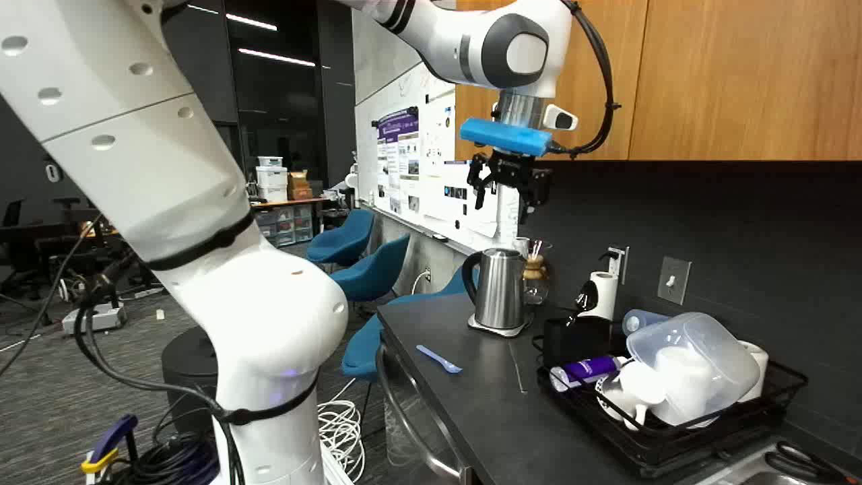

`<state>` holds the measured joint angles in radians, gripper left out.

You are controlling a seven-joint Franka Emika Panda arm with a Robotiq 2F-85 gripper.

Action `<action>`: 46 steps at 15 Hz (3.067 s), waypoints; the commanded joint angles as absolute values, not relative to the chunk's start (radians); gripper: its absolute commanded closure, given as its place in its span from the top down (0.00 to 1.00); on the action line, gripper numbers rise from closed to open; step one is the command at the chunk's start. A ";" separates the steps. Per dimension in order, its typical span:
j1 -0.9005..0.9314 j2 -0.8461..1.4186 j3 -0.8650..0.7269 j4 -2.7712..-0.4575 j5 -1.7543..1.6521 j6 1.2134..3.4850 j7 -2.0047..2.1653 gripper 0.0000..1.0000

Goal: Put the blue fork onto the dish rack

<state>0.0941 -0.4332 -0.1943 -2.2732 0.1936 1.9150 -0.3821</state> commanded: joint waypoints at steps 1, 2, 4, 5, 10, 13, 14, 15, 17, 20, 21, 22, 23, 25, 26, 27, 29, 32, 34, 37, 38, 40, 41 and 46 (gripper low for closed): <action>0.068 -0.431 -0.172 -2.271 0.204 1.912 -0.390 1.00; 0.068 -0.430 -0.172 -2.271 0.204 1.912 -0.390 1.00; 0.068 -0.430 -0.172 -2.271 0.204 1.912 -0.390 1.00; 0.068 -0.431 -0.172 -2.271 0.204 1.912 -0.390 1.00; 0.068 -0.430 -0.172 -2.271 0.204 1.912 -0.390 1.00; 0.068 -0.431 -0.172 -2.271 0.204 1.912 -0.390 1.00; 0.068 -0.430 -0.172 -2.271 0.204 1.912 -0.390 1.00; 0.068 -0.430 -0.172 -2.271 0.204 1.912 -0.390 1.00; 0.068 -0.430 -0.172 -2.271 0.204 1.912 -0.390 1.00; 0.068 -0.430 -0.172 -2.271 0.204 1.912 -0.390 1.00; 0.068 -0.430 -0.172 -2.271 0.204 1.912 -0.390 1.00; 0.068 -0.431 -0.172 -2.271 0.204 1.912 -0.390 1.00; 0.068 -0.430 -0.172 -2.271 0.204 1.912 -0.390 1.00; 0.068 -0.430 -0.172 -2.271 0.204 1.912 -0.390 1.00; 0.068 -0.431 -0.172 -2.271 0.204 1.912 -0.390 1.00; 0.068 -0.430 -0.172 -2.271 0.204 1.912 -0.390 1.00; 0.073 -0.449 -0.166 -2.236 0.215 1.903 -0.386 1.00; 0.089 -0.504 -0.151 -2.119 0.245 1.899 -0.412 1.00; 0.105 -0.514 -0.126 -2.018 0.224 1.880 -0.433 1.00; 0.158 -0.511 -0.092 -1.914 0.237 1.895 -0.494 1.00; 0.175 -0.506 -0.085 -1.899 0.243 1.900 -0.506 1.00; 0.208 -0.502 -0.076 -1.893 0.266 1.910 -0.527 1.00; 0.225 -0.502 -0.075 -1.907 0.283 1.909 -0.543 1.00; 0.249 -0.460 -0.076 -1.997 0.347 1.911 -0.607 1.00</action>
<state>0.2423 -0.4868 -0.0678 -1.9577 0.3108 1.9036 -0.5527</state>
